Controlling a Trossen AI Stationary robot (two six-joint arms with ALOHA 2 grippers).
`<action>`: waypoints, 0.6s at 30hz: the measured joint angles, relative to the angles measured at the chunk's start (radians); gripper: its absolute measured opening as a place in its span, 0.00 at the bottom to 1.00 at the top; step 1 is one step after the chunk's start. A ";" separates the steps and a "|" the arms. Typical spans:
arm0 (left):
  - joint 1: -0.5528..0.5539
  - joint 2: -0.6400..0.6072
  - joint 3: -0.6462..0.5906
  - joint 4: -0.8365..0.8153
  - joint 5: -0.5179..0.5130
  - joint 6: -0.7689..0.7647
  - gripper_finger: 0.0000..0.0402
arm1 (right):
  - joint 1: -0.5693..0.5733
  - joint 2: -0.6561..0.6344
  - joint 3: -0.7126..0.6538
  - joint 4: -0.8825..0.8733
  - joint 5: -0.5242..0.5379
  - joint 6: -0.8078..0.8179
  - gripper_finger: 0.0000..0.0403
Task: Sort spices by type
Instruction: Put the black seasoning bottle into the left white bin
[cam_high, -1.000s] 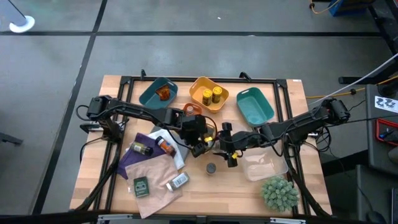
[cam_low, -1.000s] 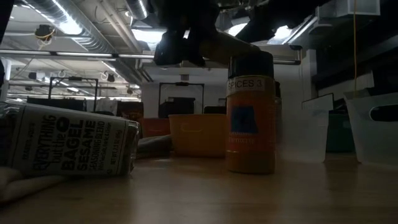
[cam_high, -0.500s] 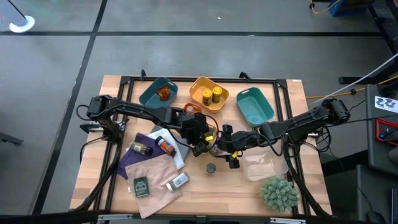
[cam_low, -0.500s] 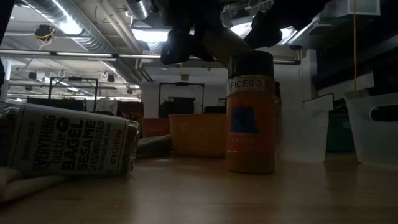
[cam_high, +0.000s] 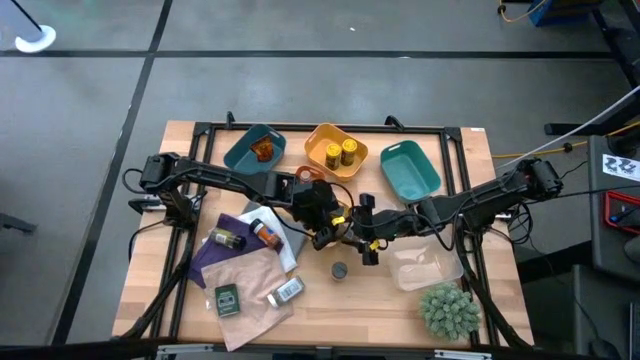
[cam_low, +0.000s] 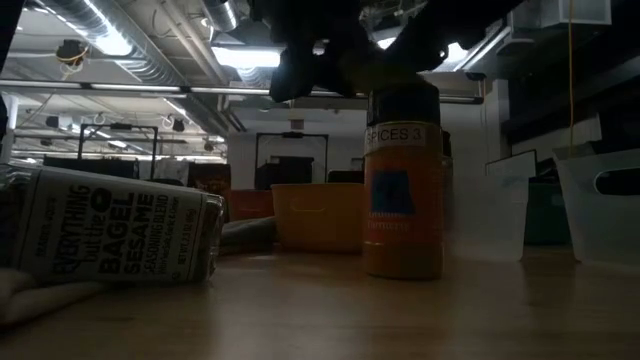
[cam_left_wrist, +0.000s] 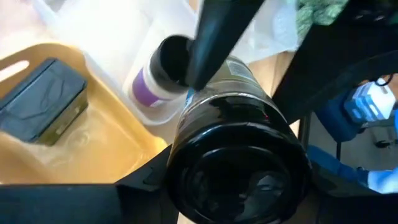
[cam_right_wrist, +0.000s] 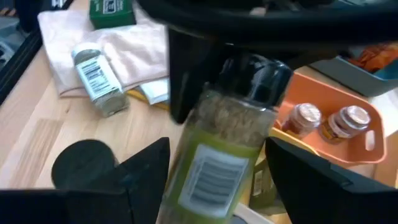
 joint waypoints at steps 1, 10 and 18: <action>0.000 0.000 0.000 0.010 0.000 0.000 0.46 | 0.000 0.000 0.000 0.004 0.006 0.000 0.66; 0.000 0.000 0.000 0.049 -0.036 0.000 0.46 | 0.000 0.000 0.000 0.003 0.036 0.002 0.66; 0.000 0.000 0.000 0.072 -0.043 0.021 0.46 | 0.000 0.001 0.000 -0.008 0.057 0.071 0.65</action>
